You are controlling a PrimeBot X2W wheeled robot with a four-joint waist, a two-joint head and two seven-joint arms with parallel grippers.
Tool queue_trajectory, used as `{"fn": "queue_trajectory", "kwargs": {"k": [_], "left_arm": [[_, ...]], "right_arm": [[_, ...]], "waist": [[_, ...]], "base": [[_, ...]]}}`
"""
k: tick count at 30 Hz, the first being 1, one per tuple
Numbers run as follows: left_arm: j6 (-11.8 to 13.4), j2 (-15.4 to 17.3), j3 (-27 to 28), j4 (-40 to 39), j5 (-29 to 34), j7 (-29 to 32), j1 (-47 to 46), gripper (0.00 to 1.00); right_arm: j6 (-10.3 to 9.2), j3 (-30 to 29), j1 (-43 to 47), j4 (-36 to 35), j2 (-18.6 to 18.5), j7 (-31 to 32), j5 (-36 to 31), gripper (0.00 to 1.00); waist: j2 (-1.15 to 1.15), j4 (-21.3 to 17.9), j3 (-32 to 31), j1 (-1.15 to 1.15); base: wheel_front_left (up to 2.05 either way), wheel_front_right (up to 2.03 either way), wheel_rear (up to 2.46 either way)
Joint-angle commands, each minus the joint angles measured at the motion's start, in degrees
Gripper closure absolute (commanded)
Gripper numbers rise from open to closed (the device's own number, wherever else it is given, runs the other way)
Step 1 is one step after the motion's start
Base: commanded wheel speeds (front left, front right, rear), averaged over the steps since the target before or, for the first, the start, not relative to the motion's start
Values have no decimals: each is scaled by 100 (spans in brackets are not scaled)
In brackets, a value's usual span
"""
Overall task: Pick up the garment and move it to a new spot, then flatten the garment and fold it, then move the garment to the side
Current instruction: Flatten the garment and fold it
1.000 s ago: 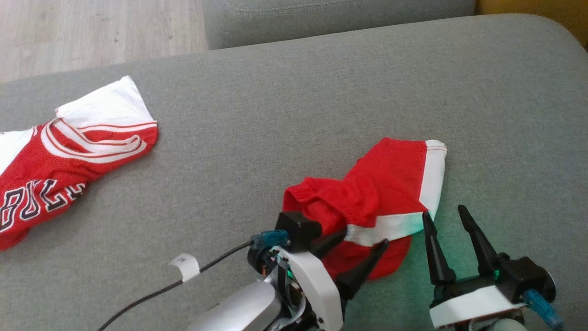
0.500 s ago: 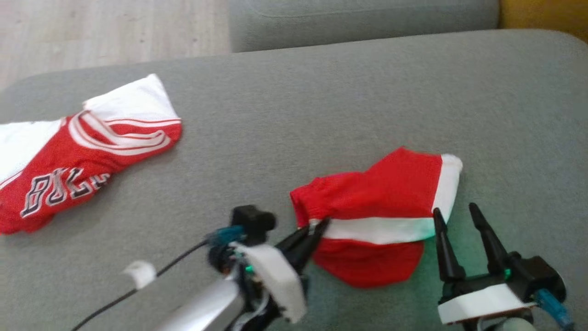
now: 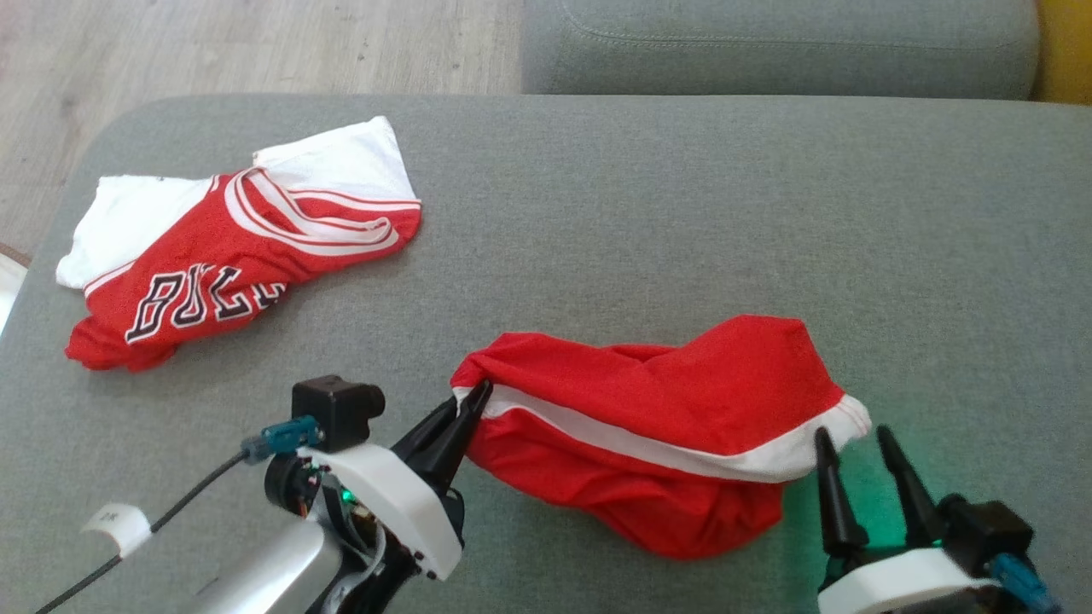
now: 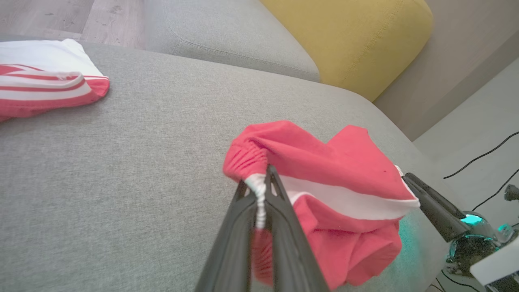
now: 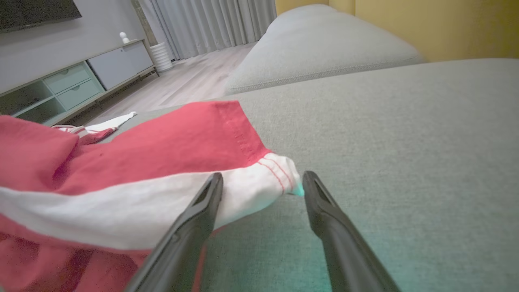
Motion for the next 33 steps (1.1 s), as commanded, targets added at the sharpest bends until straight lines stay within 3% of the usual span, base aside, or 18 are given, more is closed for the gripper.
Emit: {"fn": "queue_trajectory", "kwargs": {"k": [1,9,15,28,33], "left_arm": [[12,137,283,-120,-19,-97,-164,100],[3,149,276,40,13,-165,-155,100],[-1,237,365,286,-33,-207,-163,100],[-202,267,385,1036,-168,-224,-182,100],[-269,207,358,1195,-174,-234,-248,100]], "right_arm": [[-4,224,-202,27,-42,2,76,0],[-4,183,-346,175,-42,2,375,0],[-4,426,-448,402,-61,2,1086,0],[-4,2022,-804,345,-758,2,4095,0],[-4,2577,-999,330,-1147,2,4763,0]], "waist": [[0,30,24,0],[0,55,68,0],[0,102,35,0],[0,265,-45,0],[0,333,-49,0]], "base": [[0,0,0],[0,0,0],[0,0,0],[0,0,0],[0,0,0]]}}
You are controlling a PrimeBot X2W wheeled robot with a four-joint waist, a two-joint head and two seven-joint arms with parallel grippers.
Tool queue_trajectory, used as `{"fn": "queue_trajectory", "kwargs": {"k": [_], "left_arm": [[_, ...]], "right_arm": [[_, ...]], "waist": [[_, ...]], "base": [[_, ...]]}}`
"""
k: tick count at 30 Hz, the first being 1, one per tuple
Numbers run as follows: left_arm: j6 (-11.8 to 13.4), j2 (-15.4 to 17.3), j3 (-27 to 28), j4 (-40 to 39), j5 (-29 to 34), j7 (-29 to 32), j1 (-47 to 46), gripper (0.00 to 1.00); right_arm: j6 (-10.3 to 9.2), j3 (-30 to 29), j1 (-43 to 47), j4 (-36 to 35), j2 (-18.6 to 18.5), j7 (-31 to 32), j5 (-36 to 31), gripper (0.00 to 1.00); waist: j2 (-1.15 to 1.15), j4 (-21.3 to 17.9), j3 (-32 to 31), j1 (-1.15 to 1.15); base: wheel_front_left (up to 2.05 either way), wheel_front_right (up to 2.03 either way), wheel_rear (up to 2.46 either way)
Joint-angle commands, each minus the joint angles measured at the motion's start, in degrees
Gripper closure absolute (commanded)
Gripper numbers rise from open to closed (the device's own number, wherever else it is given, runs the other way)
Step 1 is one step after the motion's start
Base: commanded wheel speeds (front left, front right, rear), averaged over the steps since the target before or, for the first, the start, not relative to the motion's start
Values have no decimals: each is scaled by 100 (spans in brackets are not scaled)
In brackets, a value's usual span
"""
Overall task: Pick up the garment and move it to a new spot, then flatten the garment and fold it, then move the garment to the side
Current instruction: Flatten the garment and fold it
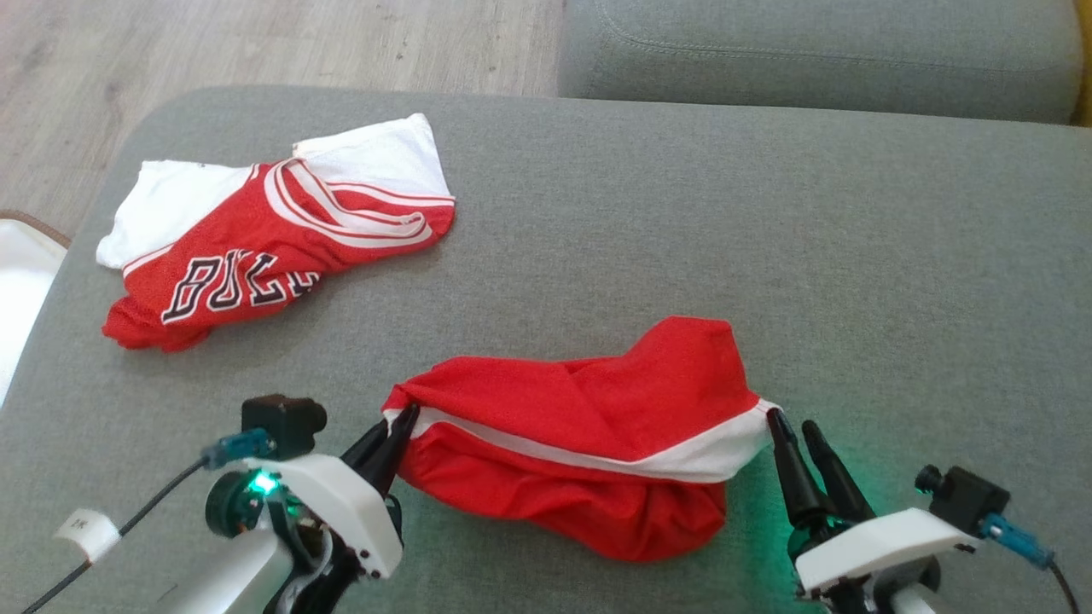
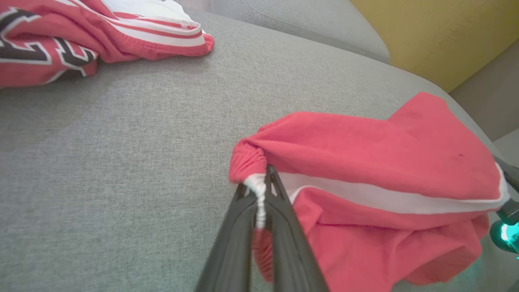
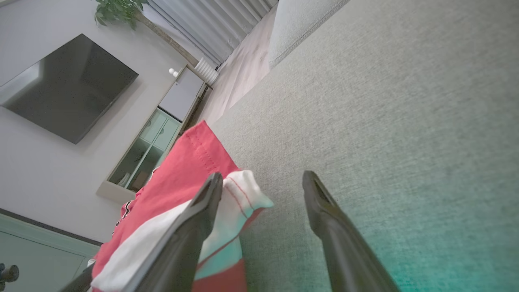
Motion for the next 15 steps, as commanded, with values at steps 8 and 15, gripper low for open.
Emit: {"fn": "queue_trajectory", "kwargs": {"k": [8,15], "left_arm": [[-70,79,223,-14,-35,-84,-348,100],[-48,113,288,-28,-2,-181,-432,100]], "right_arm": [[-4,951,-570,-260,-400,47,1154,86],[-4,1440,-906,-399,-773,8,1415,100]], "waist": [[0,28,57,0],[0,-99,77,0]], "base": [[0,0,0],[0,0,0]]}}
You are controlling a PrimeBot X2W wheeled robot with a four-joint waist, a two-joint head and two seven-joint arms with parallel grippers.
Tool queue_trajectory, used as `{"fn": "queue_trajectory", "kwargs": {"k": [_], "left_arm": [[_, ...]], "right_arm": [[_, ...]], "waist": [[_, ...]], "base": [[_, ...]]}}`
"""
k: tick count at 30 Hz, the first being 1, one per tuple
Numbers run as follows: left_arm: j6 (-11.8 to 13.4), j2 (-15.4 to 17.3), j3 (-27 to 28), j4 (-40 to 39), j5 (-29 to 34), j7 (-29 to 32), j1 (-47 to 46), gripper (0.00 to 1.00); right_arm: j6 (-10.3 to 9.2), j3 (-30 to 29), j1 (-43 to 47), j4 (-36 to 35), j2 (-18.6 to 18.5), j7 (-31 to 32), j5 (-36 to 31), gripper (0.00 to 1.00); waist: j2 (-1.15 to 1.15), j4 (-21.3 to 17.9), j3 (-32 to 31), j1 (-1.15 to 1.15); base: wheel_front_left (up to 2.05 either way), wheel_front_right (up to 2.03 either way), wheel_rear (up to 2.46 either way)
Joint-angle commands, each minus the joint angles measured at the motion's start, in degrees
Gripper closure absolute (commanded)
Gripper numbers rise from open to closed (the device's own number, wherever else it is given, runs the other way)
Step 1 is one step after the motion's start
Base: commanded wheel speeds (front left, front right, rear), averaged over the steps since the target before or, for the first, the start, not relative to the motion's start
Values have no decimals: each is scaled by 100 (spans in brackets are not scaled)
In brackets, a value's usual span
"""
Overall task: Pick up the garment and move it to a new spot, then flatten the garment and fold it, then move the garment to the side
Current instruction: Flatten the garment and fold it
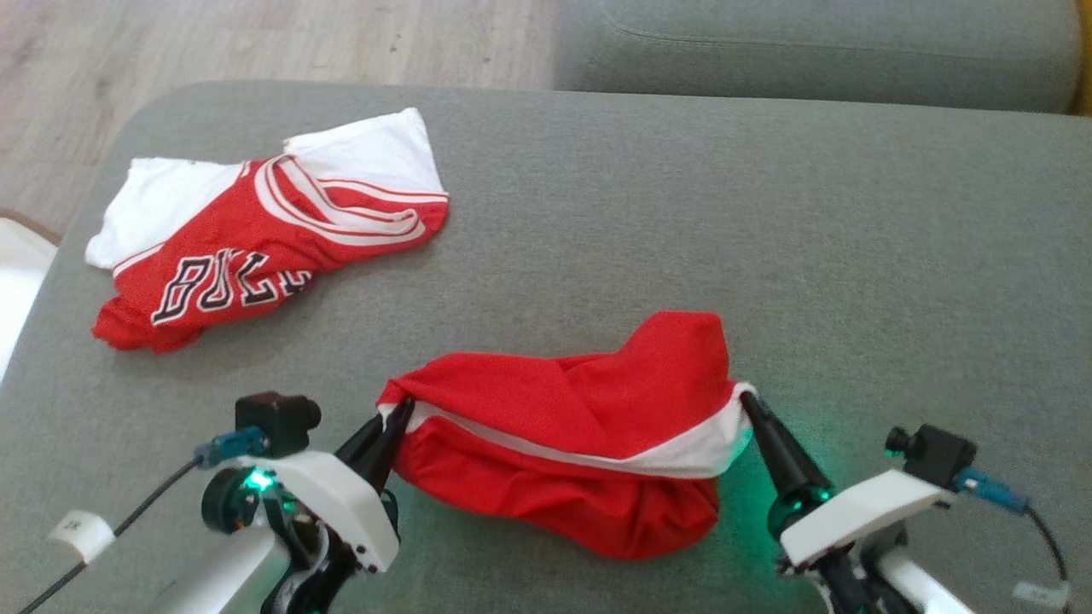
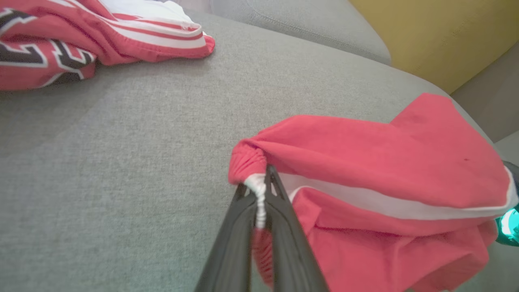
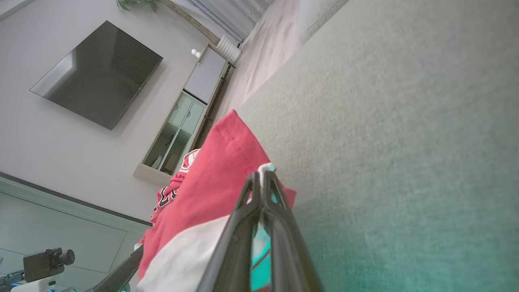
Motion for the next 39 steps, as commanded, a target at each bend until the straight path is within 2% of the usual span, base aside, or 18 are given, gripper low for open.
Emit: {"fn": "queue_trajectory", "kwargs": {"k": [1,3,6,12,16,19,24,29,34,39], "left_arm": [[12,136,275,-184,12,-104,-430,100],[0,133,292,-223,24,-127,-482,100],[-34,153,383,-362,92,-144,-804,100],[-128,79,667,-399,364,-16,-2270,100],[-293,-166,839,-21,635,-85,-3599,100],[-415,-432,918,412,908,-383,-4563,100],[-557,-754,998,1021,1188,-1059,-5507,100],[-696,-882,728,1149,970,-1301,-5011,100],[-740,-882,50,961,728,-1518,-3543,100],[-743,-969,-467,884,676,-1803,-2059,100]], "right_arm": [[-4,30,-230,-220,-190,-70,-36,100],[-4,-34,-296,-267,-245,-79,-85,100],[-4,-607,-589,-498,-323,-85,-366,100],[-4,-1802,-1813,-696,-325,-87,-1069,100],[-4,-2453,-2966,-512,-262,-88,-1414,100],[-4,-2802,-3712,-287,-256,-88,-1766,100],[-4,-3395,-4266,-262,-125,-88,-2194,100],[-4,-3628,-3702,-258,-82,-88,-2546,100],[-4,-4006,-2407,-121,50,-88,-2758,100],[-4,-4621,-994,-212,363,-86,-3022,100]], "waist": [[0,-74,8,0],[0,-127,33,0],[0,-357,182,0],[0,-925,752,0],[0,-1238,1193,0],[0,-1411,1412,0],[0,-1565,1534,0],[0,-1535,1490,0],[0,-1386,1365,0],[0,-1370,1125,0]], "base": [[0,0,0],[0,0,0],[0,0,0],[0,0,0],[0,0,0],[0,0,0],[0,0,0],[0,0,0],[0,0,0],[0,0,0]]}}
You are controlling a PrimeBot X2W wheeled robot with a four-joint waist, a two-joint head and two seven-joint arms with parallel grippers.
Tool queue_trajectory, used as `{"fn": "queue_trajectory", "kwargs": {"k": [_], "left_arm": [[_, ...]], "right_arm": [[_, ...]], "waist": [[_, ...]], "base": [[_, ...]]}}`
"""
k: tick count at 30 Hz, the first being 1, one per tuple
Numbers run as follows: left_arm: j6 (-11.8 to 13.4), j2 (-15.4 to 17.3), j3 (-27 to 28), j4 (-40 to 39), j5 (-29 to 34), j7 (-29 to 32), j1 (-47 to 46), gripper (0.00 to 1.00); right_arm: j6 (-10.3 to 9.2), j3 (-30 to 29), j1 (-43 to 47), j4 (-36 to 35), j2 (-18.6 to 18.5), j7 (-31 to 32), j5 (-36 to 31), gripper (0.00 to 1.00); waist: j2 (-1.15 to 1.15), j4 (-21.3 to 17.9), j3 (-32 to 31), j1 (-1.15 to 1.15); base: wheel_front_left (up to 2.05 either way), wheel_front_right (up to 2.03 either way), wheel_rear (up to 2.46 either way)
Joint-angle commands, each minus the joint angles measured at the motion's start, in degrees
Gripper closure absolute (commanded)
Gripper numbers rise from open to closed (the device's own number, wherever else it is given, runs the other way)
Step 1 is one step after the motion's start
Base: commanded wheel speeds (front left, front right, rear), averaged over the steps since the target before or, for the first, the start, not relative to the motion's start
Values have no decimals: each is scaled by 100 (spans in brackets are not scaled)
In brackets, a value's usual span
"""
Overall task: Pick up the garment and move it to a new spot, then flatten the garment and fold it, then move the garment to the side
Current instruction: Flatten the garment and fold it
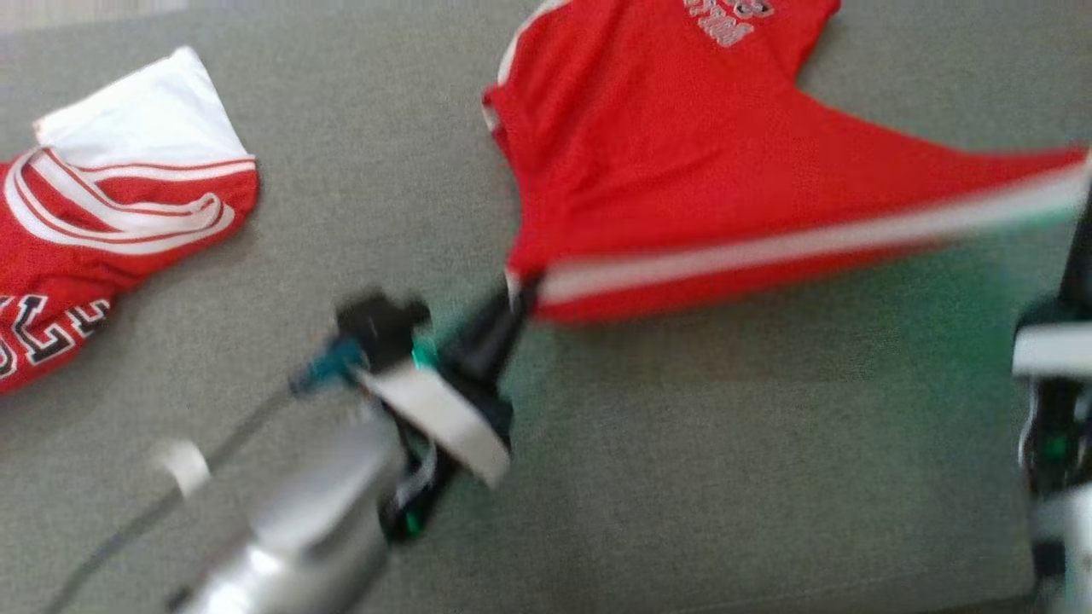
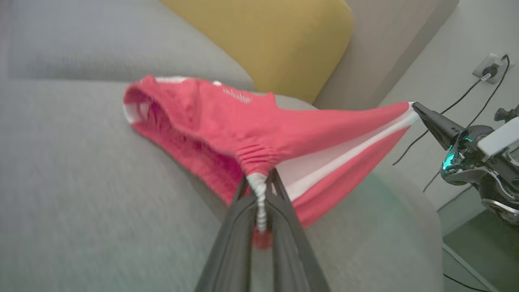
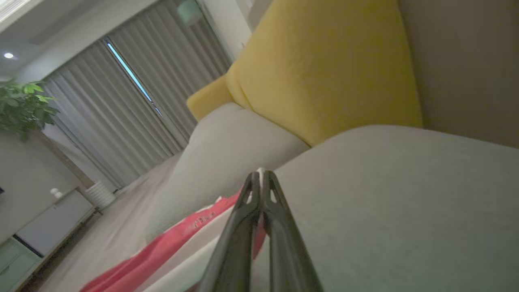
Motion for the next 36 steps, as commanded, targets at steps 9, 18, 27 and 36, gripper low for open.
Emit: {"fn": "queue_trajectory", "kwargs": {"k": [9,18,27,36], "left_arm": [[358,12,-307,-573,-103,-77,1670,100],[505,-64,-336,-1315,-384,213,1868,100],[307,-588,133,-1417,-1132,482,1228,100],[171,-1024,466,-800,-1555,430,427,100]], "right_arm": [[-5,-1199,1841,-1198,314,521,-640,100],[-5,-1956,2067,-2071,561,1219,-985,100],[-5,-1967,595,-1725,753,1912,-1842,100],[-5,-1807,-1156,-415,657,2088,-2616,100]], "waist": [[0,-277,-610,1],[0,-157,-591,1],[0,456,-268,1],[0,1013,208,1]], "base": [[0,0,0],[0,0,0],[0,0,0],[0,0,0]]}}
